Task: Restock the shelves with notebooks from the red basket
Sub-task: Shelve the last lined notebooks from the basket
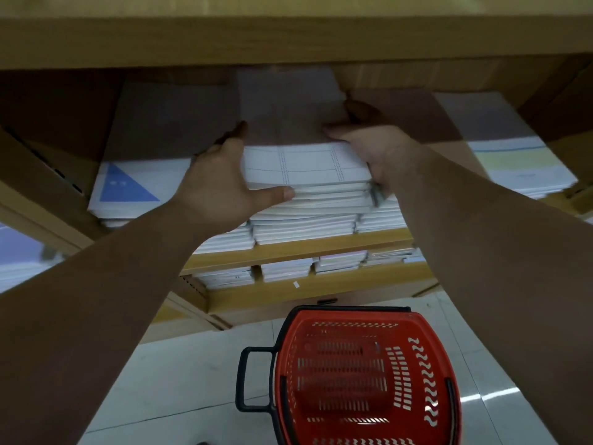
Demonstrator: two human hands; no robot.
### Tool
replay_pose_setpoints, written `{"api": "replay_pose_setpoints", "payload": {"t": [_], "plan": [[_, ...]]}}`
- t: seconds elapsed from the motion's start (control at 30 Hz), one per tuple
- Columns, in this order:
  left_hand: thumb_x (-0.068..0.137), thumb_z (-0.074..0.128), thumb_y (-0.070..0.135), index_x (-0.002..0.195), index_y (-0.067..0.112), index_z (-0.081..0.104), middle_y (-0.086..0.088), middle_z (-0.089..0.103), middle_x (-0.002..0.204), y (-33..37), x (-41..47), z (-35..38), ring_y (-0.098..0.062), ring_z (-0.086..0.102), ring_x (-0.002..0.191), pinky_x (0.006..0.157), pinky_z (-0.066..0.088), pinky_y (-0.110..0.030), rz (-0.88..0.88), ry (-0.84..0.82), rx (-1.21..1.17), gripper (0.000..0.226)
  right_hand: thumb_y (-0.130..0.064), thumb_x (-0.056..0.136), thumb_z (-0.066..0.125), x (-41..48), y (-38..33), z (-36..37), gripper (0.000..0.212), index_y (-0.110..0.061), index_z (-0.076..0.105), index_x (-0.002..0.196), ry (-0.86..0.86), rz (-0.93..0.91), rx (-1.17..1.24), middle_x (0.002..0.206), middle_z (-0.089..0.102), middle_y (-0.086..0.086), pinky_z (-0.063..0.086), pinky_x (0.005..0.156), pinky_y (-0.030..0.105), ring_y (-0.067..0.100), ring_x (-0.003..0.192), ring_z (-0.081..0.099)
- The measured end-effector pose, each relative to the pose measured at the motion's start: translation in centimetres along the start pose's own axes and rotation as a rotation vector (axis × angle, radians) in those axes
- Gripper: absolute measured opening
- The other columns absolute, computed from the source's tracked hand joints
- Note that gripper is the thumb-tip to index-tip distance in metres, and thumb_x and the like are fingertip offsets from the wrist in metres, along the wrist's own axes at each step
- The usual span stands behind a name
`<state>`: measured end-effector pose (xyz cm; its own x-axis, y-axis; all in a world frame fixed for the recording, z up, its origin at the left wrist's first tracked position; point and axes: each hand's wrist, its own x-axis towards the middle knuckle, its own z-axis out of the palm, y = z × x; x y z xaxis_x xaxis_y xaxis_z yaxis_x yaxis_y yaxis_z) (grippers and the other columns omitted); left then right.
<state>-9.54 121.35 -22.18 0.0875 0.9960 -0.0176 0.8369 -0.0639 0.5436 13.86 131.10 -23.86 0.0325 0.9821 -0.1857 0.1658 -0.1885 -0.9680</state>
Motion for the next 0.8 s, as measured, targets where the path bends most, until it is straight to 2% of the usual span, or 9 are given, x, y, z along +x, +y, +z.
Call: {"api": "replay_pose_setpoints", "payload": {"t": [0.1,0.2,0.33,0.37,0.43,0.5,0.6,0.67,0.8], "plan": [[0.077,0.074,0.067,0.164,0.021,0.013,0.001,0.023,0.17,-0.2,0.2,0.3,-0.022,0.022,0.155,0.125,0.022,-0.036,-0.01,0.013,-0.014,0.116,-0.018,0.074,0.086,0.3,0.5,-0.1,0.067,-0.016,0.067,0.138,-0.026,-0.053,-0.026,0.12,0.077,0.009,0.06,0.099,0.047,0.026,0.107,0.075],[0.077,0.072,0.068,0.165,0.025,0.015,0.002,0.024,0.17,-0.3,0.5,0.5,-0.022,0.022,0.155,0.125,0.023,-0.037,-0.018,0.024,-0.016,0.113,-0.017,0.084,0.084,0.6,0.4,0.0,0.06,-0.015,0.064,0.14,-0.012,-0.082,-0.139,0.125,0.074,0.007,0.057,0.104,0.042,0.023,0.113,0.072],[0.067,0.081,0.069,0.163,0.029,0.017,0.005,0.036,0.163,-0.5,0.9,0.5,-0.02,0.033,0.149,0.122,0.032,-0.041,-0.051,0.01,-0.12,0.122,-0.039,0.078,0.09,0.7,-0.2,0.2,0.084,-0.014,0.054,0.15,0.057,-0.092,-0.312,0.143,0.065,0.003,0.05,0.109,0.032,0.018,0.128,0.062],[0.061,0.084,0.07,0.163,0.029,0.018,0.006,0.041,0.16,-0.5,1.0,0.3,-0.019,0.038,0.146,0.12,0.036,-0.042,-0.058,0.001,-0.156,0.128,-0.038,0.077,0.091,0.6,-0.4,0.1,0.085,-0.015,0.054,0.149,0.05,-0.081,-0.306,0.14,0.065,0.0,0.052,0.103,0.025,0.015,0.124,0.063],[0.053,0.087,0.07,0.161,0.029,0.023,0.009,0.05,0.152,-0.5,1.1,0.1,-0.015,0.047,0.139,0.116,0.041,-0.039,-0.064,-0.018,-0.216,0.132,-0.029,0.077,0.092,0.5,-0.8,0.0,0.079,-0.016,0.056,0.146,0.019,-0.06,-0.259,0.128,0.068,-0.004,0.05,0.079,0.007,0.009,0.109,0.064],[0.061,0.092,0.056,0.157,0.029,0.032,0.011,0.056,0.145,-0.4,1.0,-0.1,-0.013,0.053,0.133,0.112,0.043,-0.033,-0.057,-0.026,-0.244,0.117,-0.022,0.078,0.091,0.9,-1.4,0.1,0.075,-0.015,0.057,0.145,-0.012,-0.055,-0.241,0.121,0.068,-0.005,0.044,0.061,-0.002,0.004,0.1,0.065],[0.071,0.091,0.042,0.159,0.03,0.028,0.009,0.053,0.149,-0.4,0.6,-0.3,-0.012,0.051,0.133,0.111,0.041,-0.03,-0.036,-0.014,-0.24,0.109,-0.021,0.077,0.092,1.4,-1.9,0.7,0.075,-0.014,0.057,0.143,-0.022,-0.074,-0.249,0.125,0.071,-0.005,0.047,0.063,0.0,0.009,0.108,0.068],[0.072,0.09,0.042,0.159,0.031,0.027,0.007,0.052,0.15,-0.2,0.6,-0.4,-0.014,0.05,0.135,0.114,0.041,-0.033,-0.028,-0.028,-0.241,0.108,-0.019,0.076,0.093,1.6,-1.5,0.5,0.074,-0.014,0.059,0.142,-0.024,-0.065,-0.234,0.129,0.072,-0.001,0.054,0.073,0.007,0.013,0.116,0.069],[0.071,0.088,0.052,0.162,0.029,0.021,0.006,0.05,0.154,-0.3,1.3,-0.1,-0.016,0.049,0.137,0.115,0.041,-0.035,-0.042,-0.079,-0.185,0.115,-0.015,0.086,0.085,0.9,-1.3,0.0,0.065,-0.012,0.057,0.145,0.001,-0.133,-0.249,0.133,0.068,0.003,0.053,0.072,0.007,0.013,0.112,0.066]]}}
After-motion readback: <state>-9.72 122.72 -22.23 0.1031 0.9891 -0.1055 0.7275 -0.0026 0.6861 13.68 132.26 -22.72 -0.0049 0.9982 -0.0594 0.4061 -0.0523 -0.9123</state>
